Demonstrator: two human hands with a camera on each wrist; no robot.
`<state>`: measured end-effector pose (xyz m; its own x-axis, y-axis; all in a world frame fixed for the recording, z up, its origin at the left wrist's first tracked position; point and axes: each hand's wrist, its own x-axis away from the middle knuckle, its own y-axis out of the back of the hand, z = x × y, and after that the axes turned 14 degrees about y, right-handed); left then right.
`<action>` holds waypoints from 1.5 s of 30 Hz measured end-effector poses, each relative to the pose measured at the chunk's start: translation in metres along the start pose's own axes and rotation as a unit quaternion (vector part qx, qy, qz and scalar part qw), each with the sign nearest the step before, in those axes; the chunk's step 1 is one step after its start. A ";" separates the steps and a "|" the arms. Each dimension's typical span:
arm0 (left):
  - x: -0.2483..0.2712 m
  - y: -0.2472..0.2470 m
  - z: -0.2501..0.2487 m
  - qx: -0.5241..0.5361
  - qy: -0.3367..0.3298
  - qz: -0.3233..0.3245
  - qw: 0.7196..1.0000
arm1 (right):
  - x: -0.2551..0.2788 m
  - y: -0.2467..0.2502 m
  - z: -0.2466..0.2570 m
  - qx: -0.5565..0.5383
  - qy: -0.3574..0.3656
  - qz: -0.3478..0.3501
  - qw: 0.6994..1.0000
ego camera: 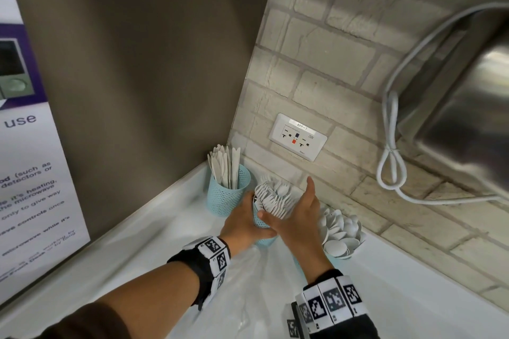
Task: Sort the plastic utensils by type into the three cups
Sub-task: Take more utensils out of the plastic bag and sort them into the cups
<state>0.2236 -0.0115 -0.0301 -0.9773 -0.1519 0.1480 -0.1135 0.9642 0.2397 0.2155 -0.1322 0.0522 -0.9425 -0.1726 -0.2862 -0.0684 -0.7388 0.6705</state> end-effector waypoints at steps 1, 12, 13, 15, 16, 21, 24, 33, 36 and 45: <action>-0.001 0.000 0.001 0.001 0.000 -0.001 1.000 | 0.000 -0.002 0.001 -0.004 -0.008 0.007 1.000; -0.001 -0.001 0.001 -0.003 -0.008 0.000 1.000 | 0.002 -0.005 -0.001 -0.116 0.014 0.036 0.993; 0.000 -0.001 0.000 -0.002 -0.007 -0.003 1.000 | 0.004 -0.004 -0.001 -0.115 0.019 0.028 0.993; 0.002 -0.001 -0.003 0.003 -0.017 -0.004 1.000 | 0.009 -0.003 0.000 -0.121 0.027 0.014 0.992; 0.003 -0.001 -0.005 0.005 -0.026 0.000 1.000 | 0.012 -0.004 0.000 -0.126 0.030 0.009 0.992; 0.004 0.000 -0.008 -0.008 -0.052 0.005 0.999 | 0.024 -0.002 0.004 -0.130 0.051 -0.007 0.990; 0.000 0.001 -0.005 -0.021 -0.041 0.017 0.999 | 0.030 0.001 0.009 -0.127 0.072 -0.014 0.989; 0.023 0.017 -0.017 -0.167 0.072 -0.012 0.983 | 0.051 0.016 0.024 -0.128 0.128 -0.066 0.981; 0.042 0.022 -0.024 -0.212 0.086 -0.017 0.973 | 0.062 0.027 0.021 -0.157 0.129 -0.102 0.974; 0.107 0.012 -0.078 -0.314 -0.108 -0.071 0.941 | 0.090 0.078 -0.011 -0.189 0.035 -0.282 0.940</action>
<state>0.1321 -0.0329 0.0634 -0.9814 -0.1562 -0.1113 -0.1844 0.6086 0.7718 0.1287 -0.2122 0.0713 -0.7670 0.2831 -0.5758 -0.4168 -0.9021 0.1118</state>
